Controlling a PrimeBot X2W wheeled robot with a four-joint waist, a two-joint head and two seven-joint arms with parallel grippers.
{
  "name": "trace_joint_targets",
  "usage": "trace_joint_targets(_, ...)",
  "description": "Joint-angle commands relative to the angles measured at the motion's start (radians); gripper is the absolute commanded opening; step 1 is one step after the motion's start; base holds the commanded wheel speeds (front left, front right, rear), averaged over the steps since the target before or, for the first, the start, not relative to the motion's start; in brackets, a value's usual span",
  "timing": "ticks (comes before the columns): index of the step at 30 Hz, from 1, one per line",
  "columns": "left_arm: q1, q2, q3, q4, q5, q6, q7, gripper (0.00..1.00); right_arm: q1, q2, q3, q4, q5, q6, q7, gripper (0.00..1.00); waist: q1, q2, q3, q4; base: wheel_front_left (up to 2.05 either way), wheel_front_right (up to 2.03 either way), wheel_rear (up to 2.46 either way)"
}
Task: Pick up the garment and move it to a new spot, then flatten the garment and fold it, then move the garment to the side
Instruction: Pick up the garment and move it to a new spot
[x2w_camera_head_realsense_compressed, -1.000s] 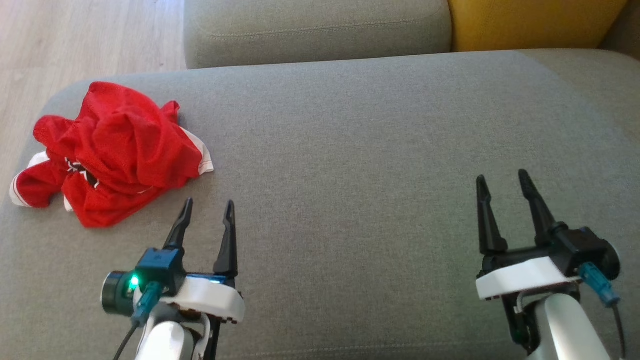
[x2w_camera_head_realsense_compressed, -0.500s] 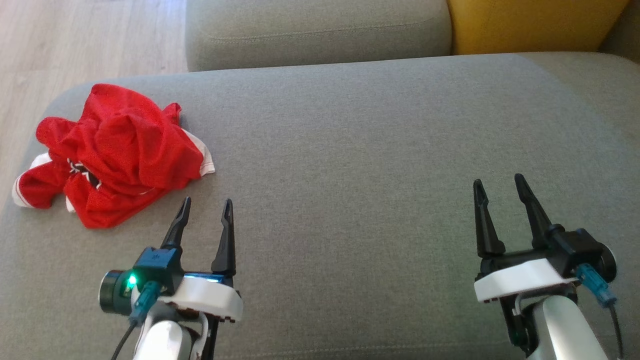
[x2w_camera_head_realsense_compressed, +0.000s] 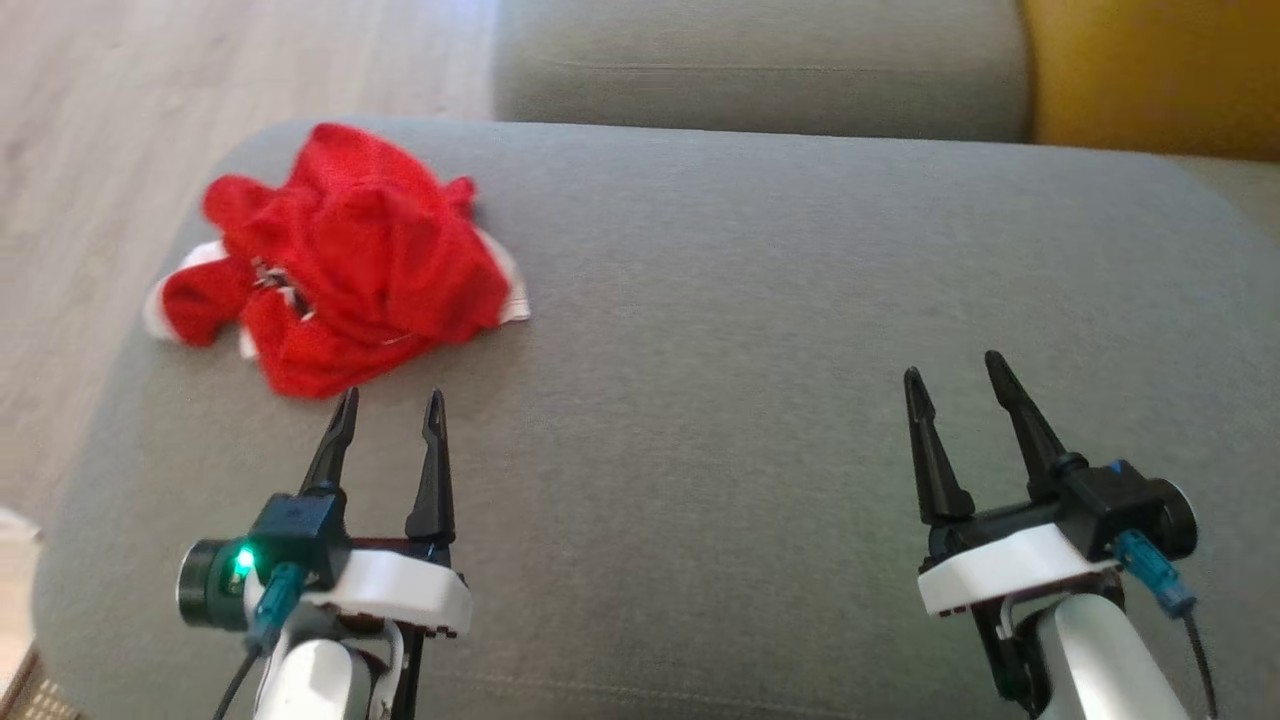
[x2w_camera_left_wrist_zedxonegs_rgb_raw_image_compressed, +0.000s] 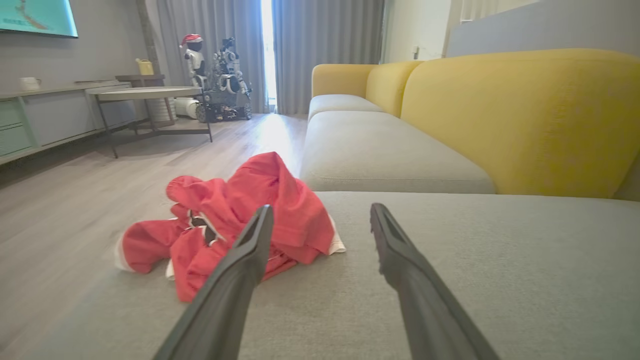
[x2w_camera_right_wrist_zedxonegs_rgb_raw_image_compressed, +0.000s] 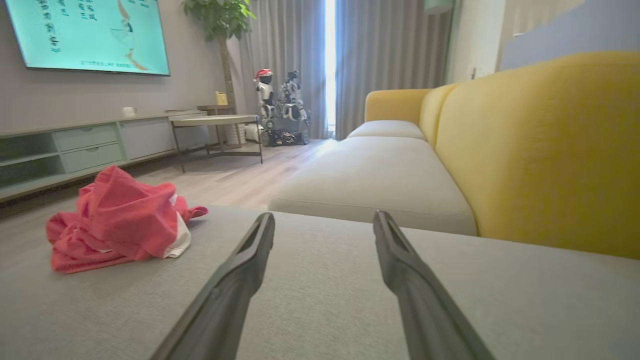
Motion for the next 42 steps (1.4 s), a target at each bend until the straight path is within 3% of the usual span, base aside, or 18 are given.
trace_joint_targets(1,-0.028,0.000,0.037,-0.043,0.010,0.002,-0.012,1.00,-0.036,-0.006,0.026,-0.038,0.000,0.008,-0.011,1.00,0.0000,0.0000,-0.004,0.057,0.00,0.00,0.00)
trace_joint_targets(11,0.040,0.018,0.076,-0.091,0.038,-0.003,-0.012,1.00,-0.019,-0.006,0.067,-0.043,0.016,0.008,-0.011,1.00,0.0000,0.0000,-0.035,0.220,0.00,0.00,0.00)
trace_joint_targets(21,0.125,0.043,0.107,-0.136,0.046,-0.004,-0.012,1.00,0.005,-0.006,0.095,-0.040,0.029,0.008,-0.011,1.00,0.0000,0.0000,-0.062,0.317,0.00,0.00,0.00)
trace_joint_targets(35,0.116,0.030,0.129,-0.154,0.026,-0.003,-0.012,1.00,0.000,-0.006,0.096,-0.040,0.028,0.008,-0.011,1.00,0.0000,0.0000,-0.039,0.309,0.00,0.00,0.00)
trace_joint_targets(42,0.000,0.035,0.185,-0.140,-0.065,-0.069,-0.012,1.00,-0.046,-0.006,0.065,-0.080,-0.030,0.008,0.009,1.00,0.0000,0.0000,0.093,0.234,0.00,0.00,0.00)
